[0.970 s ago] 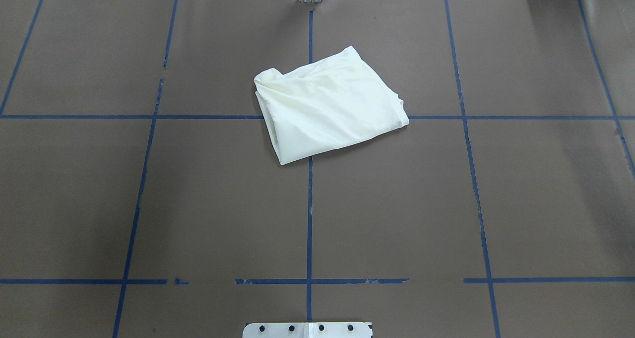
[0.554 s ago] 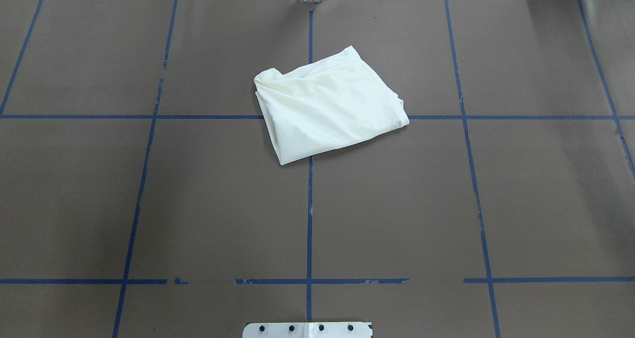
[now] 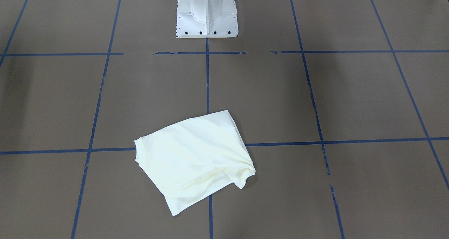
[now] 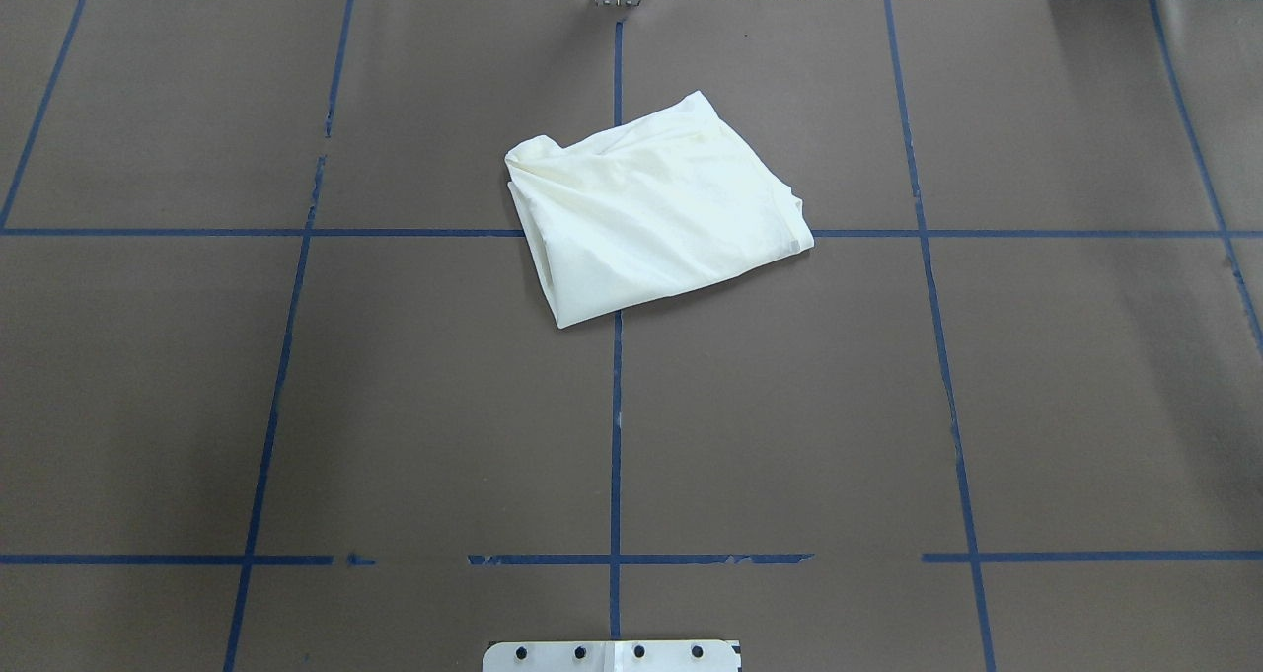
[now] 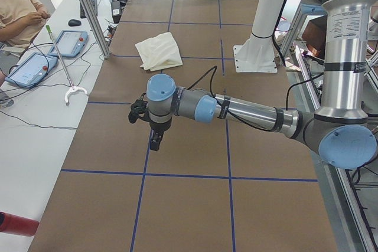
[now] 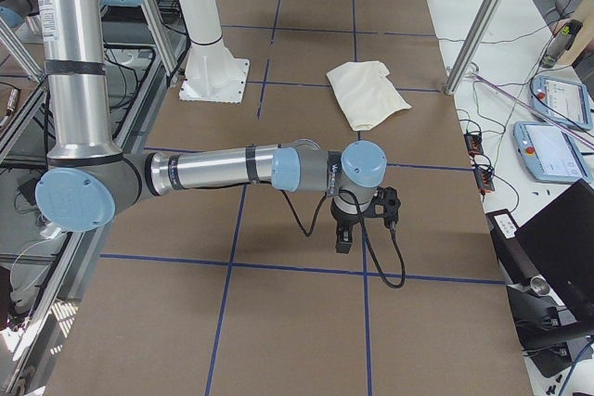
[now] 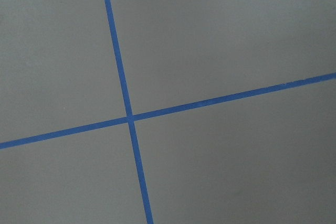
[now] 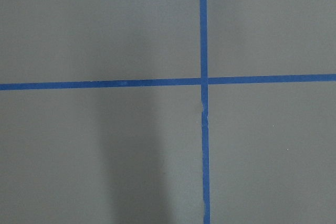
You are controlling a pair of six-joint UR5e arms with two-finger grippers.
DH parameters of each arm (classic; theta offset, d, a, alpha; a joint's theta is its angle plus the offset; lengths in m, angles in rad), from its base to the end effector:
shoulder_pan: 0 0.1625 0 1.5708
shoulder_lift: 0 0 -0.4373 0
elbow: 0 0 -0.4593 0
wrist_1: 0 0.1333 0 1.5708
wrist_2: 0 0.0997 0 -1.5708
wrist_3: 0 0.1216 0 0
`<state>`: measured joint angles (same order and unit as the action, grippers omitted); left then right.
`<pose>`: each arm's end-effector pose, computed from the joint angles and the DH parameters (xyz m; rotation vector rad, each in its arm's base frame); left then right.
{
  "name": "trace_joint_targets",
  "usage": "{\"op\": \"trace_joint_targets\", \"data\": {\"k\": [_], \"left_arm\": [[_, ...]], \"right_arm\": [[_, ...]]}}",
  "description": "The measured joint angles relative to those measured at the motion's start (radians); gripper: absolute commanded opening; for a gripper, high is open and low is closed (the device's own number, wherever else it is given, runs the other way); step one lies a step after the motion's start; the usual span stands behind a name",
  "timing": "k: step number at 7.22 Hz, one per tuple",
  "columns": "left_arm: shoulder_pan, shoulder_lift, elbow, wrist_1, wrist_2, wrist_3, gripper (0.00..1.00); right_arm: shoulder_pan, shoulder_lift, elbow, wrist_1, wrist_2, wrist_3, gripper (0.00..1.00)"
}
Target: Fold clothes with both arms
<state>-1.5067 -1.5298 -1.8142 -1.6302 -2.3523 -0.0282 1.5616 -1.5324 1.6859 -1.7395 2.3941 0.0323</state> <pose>-0.0123 -0.5526 0.5647 0.2123 0.7878 0.1362 0.0389 -0.5695 0.6134 -0.0314 -0.8228 0.0280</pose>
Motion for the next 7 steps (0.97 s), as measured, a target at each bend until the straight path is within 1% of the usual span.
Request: {"op": "trace_joint_targets", "data": {"k": [3,6,7], "left_arm": [[-0.001,0.019,0.011,0.013,0.001,0.001,1.00],[-0.001,0.021,-0.001,0.102,0.000,0.001,1.00],[-0.001,0.019,-0.003,0.114,0.000,0.001,1.00]], "right_arm": [[-0.001,0.000,0.000,0.001,0.001,0.000,1.00],[-0.008,-0.003,0.008,-0.006,0.003,-0.001,1.00],[-0.018,-0.008,0.009,-0.008,0.003,-0.002,1.00]]}}
